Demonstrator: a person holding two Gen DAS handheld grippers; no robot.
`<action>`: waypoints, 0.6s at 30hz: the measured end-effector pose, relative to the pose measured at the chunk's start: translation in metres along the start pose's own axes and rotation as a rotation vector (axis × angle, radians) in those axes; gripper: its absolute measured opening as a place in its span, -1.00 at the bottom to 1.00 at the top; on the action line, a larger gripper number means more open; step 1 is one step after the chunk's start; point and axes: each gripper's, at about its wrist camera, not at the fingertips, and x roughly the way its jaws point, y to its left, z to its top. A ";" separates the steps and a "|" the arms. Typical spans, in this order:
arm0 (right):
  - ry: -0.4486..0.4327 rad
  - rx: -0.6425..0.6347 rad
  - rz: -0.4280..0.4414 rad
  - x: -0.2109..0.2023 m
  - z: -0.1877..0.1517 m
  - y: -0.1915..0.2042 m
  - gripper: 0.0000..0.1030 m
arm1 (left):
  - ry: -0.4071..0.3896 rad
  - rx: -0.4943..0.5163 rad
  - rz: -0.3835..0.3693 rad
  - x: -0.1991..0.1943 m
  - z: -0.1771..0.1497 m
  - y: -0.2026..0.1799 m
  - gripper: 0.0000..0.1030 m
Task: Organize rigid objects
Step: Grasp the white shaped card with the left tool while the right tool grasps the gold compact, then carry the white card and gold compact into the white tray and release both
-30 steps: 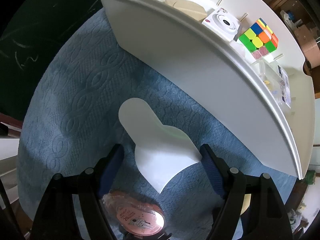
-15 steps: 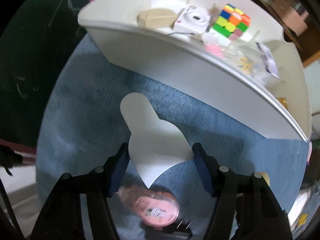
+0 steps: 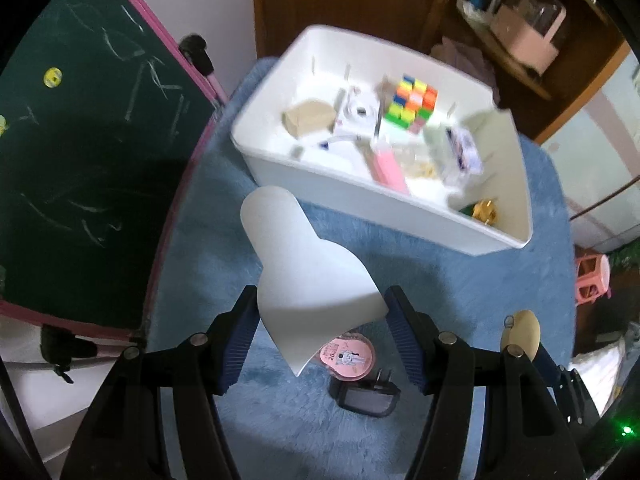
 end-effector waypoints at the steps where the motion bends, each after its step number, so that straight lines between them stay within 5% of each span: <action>1: -0.009 -0.004 0.003 -0.004 0.003 0.001 0.03 | -0.011 0.000 -0.007 -0.007 0.006 0.002 0.30; 8: -0.079 -0.025 0.023 -0.050 0.047 0.005 0.03 | -0.135 0.059 -0.026 -0.070 0.048 0.004 0.30; 18: -0.220 -0.038 0.032 -0.115 0.157 0.002 0.03 | -0.310 0.185 -0.023 -0.131 0.115 -0.020 0.30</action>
